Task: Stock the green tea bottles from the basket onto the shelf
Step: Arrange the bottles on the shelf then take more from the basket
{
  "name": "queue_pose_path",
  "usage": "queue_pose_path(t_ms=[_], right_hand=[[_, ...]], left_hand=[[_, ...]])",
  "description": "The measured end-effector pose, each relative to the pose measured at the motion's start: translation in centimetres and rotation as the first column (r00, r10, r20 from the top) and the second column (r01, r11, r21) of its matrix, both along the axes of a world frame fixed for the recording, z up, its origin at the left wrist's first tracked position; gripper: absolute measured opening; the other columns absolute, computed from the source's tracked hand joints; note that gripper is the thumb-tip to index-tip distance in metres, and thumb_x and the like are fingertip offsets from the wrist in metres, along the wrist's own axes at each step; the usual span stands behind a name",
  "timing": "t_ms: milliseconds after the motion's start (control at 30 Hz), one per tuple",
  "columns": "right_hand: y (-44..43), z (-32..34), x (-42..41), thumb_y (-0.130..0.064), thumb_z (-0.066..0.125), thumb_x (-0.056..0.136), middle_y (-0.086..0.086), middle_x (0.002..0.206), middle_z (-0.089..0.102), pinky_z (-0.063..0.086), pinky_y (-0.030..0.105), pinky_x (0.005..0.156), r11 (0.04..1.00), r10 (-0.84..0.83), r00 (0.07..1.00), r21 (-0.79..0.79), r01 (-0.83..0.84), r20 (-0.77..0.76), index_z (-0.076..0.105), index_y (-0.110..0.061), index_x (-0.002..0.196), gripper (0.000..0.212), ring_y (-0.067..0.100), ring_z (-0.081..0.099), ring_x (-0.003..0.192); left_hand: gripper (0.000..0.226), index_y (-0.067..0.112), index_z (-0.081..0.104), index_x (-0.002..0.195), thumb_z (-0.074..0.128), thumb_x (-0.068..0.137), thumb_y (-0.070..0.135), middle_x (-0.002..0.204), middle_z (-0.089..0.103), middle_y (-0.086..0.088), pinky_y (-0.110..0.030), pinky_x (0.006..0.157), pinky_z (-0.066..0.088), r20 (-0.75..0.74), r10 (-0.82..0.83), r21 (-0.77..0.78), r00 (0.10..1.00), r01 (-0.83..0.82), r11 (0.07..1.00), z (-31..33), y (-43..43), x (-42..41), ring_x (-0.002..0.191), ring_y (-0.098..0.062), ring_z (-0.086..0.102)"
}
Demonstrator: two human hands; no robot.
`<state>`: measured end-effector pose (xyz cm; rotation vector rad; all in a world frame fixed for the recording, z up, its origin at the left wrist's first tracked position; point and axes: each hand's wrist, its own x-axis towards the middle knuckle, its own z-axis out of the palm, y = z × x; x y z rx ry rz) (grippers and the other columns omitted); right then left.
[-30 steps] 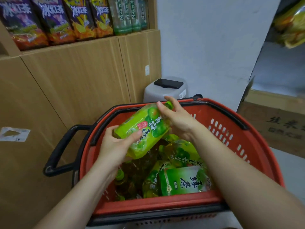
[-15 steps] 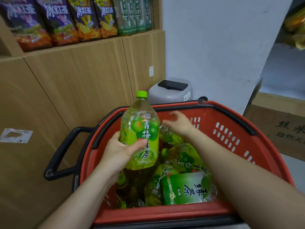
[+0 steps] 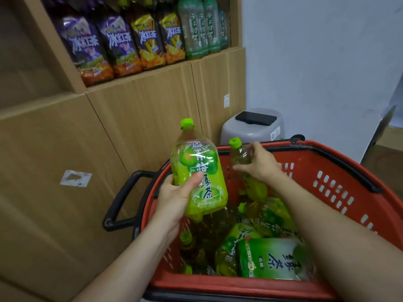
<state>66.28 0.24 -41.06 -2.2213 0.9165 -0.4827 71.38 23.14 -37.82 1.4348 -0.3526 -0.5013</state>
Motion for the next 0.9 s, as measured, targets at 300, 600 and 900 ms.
queue_pose_path(t_ms=[300,600,900], right_hand=[[7.3,12.2,0.8,-0.049,0.072,0.077,0.002,0.098,0.064,0.053,0.030,0.063,0.652,-0.068,0.607,0.496,-0.574,0.792,0.049,-0.016,0.120,0.059,0.013,0.066,0.074],[21.8,18.0,6.4,-0.052,0.055,0.089,0.001,0.081,0.073,0.057,0.030,0.067,0.574,0.124,0.606,0.441,-0.690,0.786,0.067,-0.015,0.101,0.041,0.017,0.069,0.069],[34.9,25.3,15.3,-0.055,0.066,0.080,0.001,0.099,0.068,0.054,0.041,0.083,0.726,0.173,0.438,0.187,-0.662,0.882,0.056,-0.020,0.111,0.048,0.018,0.067,0.089]], left_hand=[[0.053,0.010,0.066,0.110,0.076,0.064,0.035,0.098,0.074,-0.013,-0.049,0.078,0.056,0.079,0.098,-0.093,0.992,-0.091,0.992,6.8,6.0,1.0,0.088,-0.032,0.071],[0.068,0.009,0.063,0.109,0.079,0.051,0.040,0.095,0.074,-0.013,-0.039,0.068,0.058,0.264,0.231,-0.111,0.936,-0.208,0.972,12.2,19.2,4.5,0.085,-0.030,0.072],[0.066,0.013,0.057,0.111,0.083,0.054,0.034,0.089,0.075,0.000,-0.030,0.060,0.057,0.490,0.480,-0.232,0.728,-0.422,0.877,20.4,31.5,13.0,0.077,-0.015,0.072]])
